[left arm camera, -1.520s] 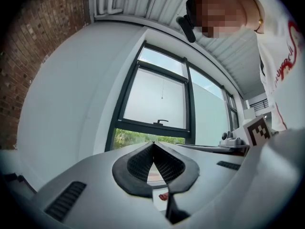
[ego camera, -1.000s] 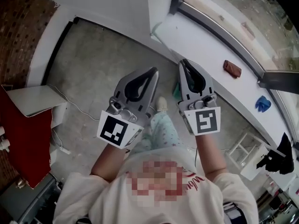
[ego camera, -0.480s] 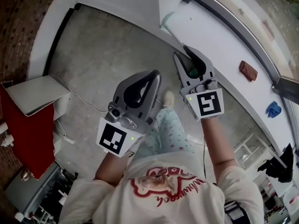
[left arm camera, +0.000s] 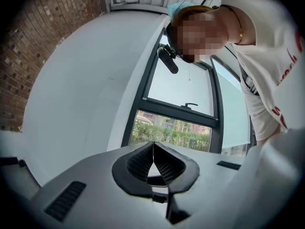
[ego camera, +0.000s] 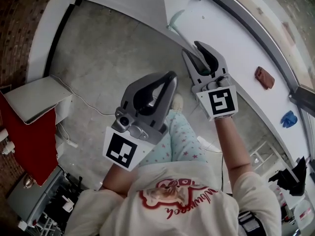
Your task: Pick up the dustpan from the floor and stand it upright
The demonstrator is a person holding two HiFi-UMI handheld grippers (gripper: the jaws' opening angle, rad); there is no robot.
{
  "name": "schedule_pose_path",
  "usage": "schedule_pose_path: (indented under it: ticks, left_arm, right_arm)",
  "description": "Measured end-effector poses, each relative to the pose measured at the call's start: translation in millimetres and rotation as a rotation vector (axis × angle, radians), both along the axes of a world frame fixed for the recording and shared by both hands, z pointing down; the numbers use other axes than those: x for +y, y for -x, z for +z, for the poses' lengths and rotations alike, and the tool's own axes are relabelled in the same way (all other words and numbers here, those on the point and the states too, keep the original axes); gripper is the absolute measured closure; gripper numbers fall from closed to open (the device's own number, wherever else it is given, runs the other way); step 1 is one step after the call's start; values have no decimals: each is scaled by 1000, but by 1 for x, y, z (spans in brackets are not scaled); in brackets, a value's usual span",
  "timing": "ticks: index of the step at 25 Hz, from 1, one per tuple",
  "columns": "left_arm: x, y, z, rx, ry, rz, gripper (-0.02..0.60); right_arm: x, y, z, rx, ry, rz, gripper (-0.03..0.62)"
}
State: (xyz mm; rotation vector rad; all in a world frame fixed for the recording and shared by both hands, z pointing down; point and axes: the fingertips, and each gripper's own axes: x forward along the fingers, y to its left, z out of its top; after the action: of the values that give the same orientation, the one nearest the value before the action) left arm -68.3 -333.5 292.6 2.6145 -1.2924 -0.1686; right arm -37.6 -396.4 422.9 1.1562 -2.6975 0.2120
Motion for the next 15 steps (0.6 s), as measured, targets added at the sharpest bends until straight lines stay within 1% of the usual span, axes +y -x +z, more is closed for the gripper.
schedule_pose_path:
  ticks: [2,4,9,12,15]
  left_arm:
    - [-3,1,1,6,-6,0,563]
    - [-7,5,6,9,-6,-3,562]
    - [-9,17,27,8,32,-5,562]
    - [-9,24,40,4,47,-6,562]
    - [-14,30,56,19,80,-19,562]
  right_arm:
    - [-8,1,12,1,21,0,440]
    - [-17,4,26,30,30,-16,423]
    - [-27,18,53,76,10,-53,406]
    - [-34,23,79,119,26,-69,397]
    - [-41,29,103,140,44,-74,383]
